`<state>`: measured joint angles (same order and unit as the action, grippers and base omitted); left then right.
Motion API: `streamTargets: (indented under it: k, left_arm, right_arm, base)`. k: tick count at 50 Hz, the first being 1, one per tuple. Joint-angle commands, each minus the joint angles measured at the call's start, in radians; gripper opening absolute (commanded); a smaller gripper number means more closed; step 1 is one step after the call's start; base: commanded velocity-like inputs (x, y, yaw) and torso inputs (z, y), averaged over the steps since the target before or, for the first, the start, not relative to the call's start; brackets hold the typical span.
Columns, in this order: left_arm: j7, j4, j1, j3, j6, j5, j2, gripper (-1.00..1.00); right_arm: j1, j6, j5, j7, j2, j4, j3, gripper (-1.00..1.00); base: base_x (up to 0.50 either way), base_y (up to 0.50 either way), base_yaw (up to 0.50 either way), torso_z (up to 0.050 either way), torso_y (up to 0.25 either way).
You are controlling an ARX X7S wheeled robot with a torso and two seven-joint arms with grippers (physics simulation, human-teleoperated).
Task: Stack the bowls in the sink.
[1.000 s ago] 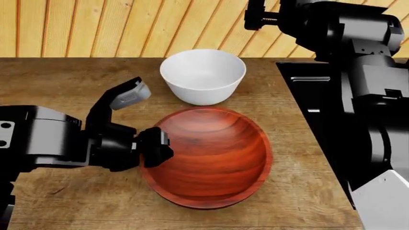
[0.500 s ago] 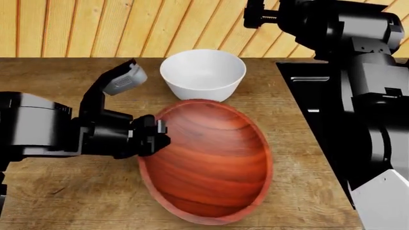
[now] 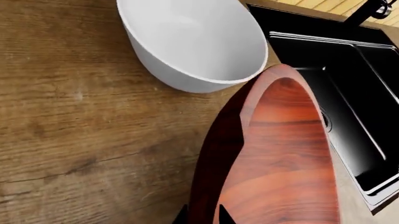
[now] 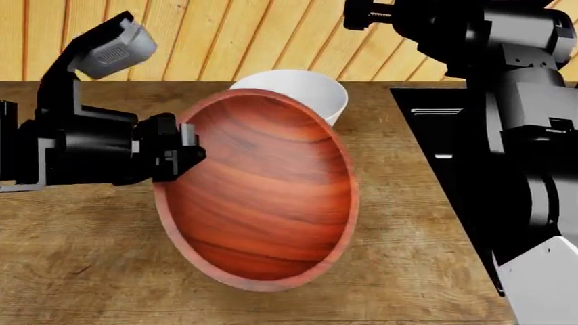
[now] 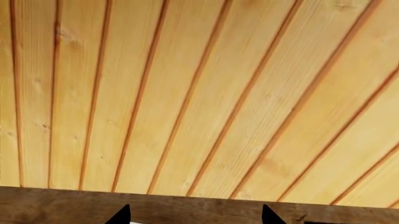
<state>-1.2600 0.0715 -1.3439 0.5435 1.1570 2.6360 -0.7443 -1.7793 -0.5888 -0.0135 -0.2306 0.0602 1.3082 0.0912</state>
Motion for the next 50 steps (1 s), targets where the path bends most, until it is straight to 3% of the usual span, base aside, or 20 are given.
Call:
streamTargets:
  k: [1,19,35,50]
  left_arm:
    - [-0.064,-0.05,-0.076,-0.006,-0.048,0.057,-0.087,-1.0]
    - [-0.162,-0.127,-0.079,-0.069,-0.234,0.004,-0.241,-1.0]
    - [-0.205,-0.237,-0.046,-0.16,-0.436,-0.102,-0.353,-1.0]
    - [-0.292,-0.242,-0.12,-0.075,-0.482,-0.145,-0.403,-1.0]
  right_arm:
    - [0.0,0.005,-0.003,0.004,-0.003,0.0,0.015,1.0]
    - [0.025,-0.038,-0.024,0.083,-0.009,0.0,0.115,1.0]
    - [0.048,-0.139,-0.048,0.315,-0.027,0.0,0.449,1.0]
    - [0.085,-0.139,-0.02,0.535,-0.046,0.001,0.724,1.0]
  base:
    - [0.0,0.0,0.0,0.0,0.0]
    - [0.0,0.0,0.0,0.0,0.0]
    - [0.0,0.0,0.0,0.0,0.0]
    - [0.0,0.0,0.0,0.0,0.0]
